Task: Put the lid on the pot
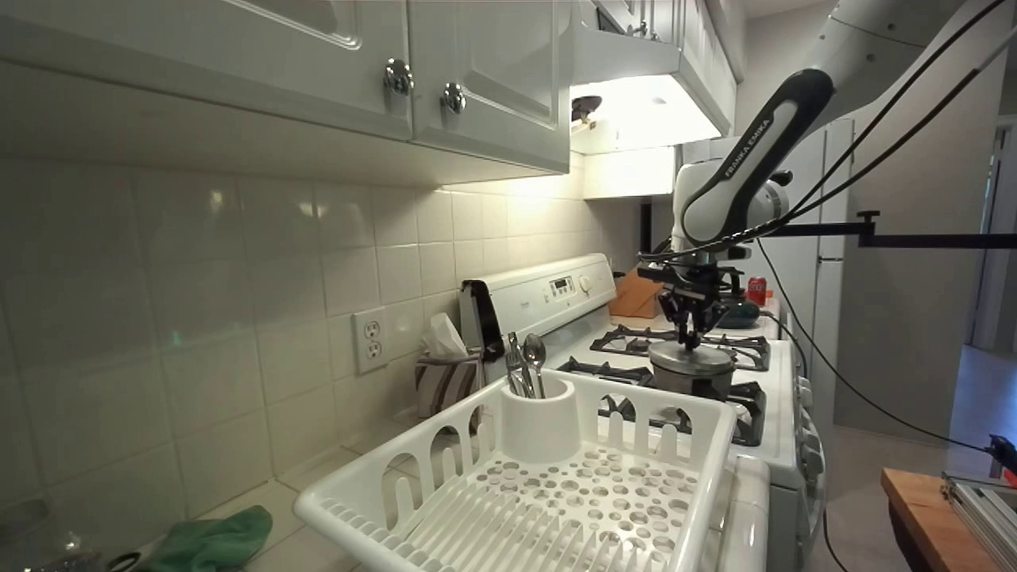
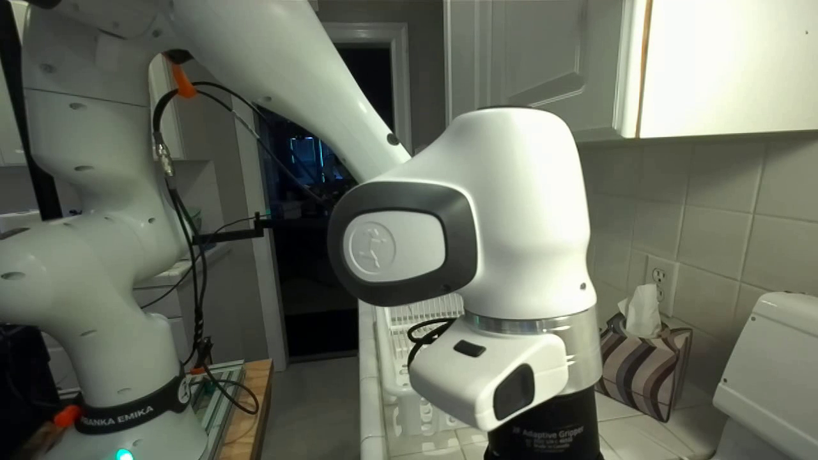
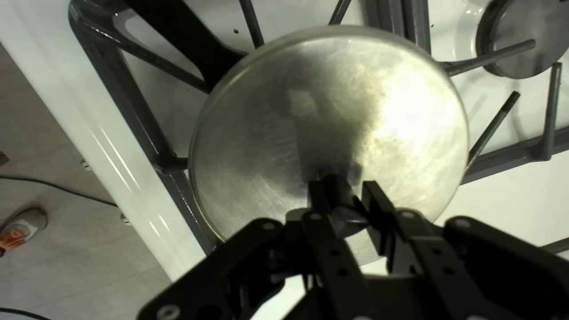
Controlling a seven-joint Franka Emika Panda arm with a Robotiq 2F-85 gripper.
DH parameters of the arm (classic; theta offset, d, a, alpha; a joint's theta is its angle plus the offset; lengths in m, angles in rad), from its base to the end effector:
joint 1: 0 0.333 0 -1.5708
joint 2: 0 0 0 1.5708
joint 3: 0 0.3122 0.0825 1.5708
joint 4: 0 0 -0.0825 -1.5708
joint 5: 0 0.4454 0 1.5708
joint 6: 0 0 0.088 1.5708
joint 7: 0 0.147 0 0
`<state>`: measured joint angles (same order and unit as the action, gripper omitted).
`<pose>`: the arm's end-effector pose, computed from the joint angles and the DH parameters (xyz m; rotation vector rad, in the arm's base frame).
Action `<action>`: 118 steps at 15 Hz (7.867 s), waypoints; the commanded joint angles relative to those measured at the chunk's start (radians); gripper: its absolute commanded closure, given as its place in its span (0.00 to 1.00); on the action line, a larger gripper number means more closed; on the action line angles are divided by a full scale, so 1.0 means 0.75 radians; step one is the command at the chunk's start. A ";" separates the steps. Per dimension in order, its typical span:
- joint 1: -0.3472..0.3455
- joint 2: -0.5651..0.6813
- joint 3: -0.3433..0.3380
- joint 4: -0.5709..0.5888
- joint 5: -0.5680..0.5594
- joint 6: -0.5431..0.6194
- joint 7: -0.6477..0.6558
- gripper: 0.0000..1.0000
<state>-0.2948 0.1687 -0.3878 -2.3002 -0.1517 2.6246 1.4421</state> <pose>0.4527 -0.3739 0.2058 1.6614 -2.5553 0.3174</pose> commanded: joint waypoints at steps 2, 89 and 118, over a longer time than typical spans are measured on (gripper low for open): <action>0.012 0.017 -0.013 0.019 0.024 -0.020 0.005 0.94; 0.035 0.030 -0.096 0.057 -0.114 -0.123 0.111 0.94; 0.107 0.016 -0.106 0.009 -0.458 -0.103 0.221 0.94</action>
<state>-0.2163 0.1982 -0.4643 -2.2736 -0.4548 2.5378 1.5691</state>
